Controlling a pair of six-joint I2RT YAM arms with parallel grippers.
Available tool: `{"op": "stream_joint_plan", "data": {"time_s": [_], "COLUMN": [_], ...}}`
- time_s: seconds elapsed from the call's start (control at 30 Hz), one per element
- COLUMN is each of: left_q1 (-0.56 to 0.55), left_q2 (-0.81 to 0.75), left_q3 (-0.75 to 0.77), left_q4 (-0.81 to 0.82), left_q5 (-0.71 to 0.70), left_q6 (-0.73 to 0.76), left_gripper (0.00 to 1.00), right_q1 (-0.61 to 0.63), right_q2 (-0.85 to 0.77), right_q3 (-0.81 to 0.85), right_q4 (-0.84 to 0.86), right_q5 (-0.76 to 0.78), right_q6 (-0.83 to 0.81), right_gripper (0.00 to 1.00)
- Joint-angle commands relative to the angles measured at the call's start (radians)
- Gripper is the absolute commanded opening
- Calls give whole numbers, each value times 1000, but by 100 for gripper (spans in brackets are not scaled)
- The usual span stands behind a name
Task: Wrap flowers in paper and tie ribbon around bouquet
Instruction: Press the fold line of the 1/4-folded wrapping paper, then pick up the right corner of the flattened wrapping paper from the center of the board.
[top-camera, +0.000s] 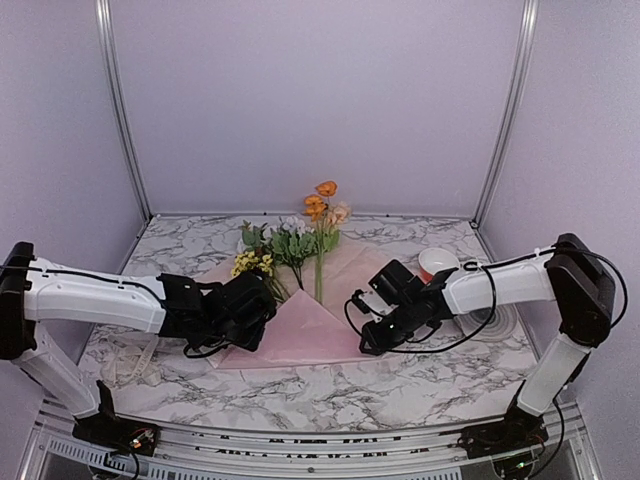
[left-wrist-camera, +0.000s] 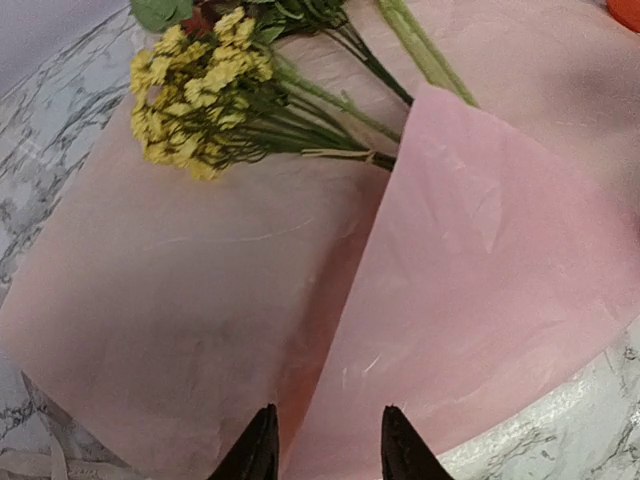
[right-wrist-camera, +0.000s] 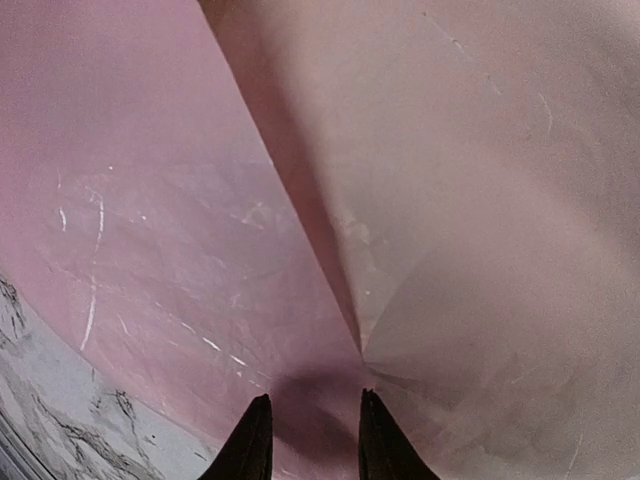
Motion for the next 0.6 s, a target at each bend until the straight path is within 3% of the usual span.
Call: {"op": "stream_joint_plan", "data": {"time_s": [0.0, 0.2, 0.33, 0.4, 0.57], "left_q1": [1, 42, 49, 50, 59], "left_q2": [174, 379, 424, 423, 407], "left_q3": [103, 132, 129, 117, 98], "left_q4": [133, 241, 250, 258, 258], "left_q5": [117, 273, 323, 336, 375], "left_q6": [273, 372, 401, 411, 407], "left_gripper": [35, 37, 37, 37, 37], "right_q1": [6, 8, 9, 9, 9], "right_q2": [11, 8, -3, -28, -135], "right_q3": [79, 157, 231, 254, 242], "right_q4": [-125, -241, -359, -406, -441], "right_q5": [55, 112, 241, 305, 417], "right_q6": [49, 104, 141, 172, 271], "right_gripper": [29, 30, 33, 37, 59]}}
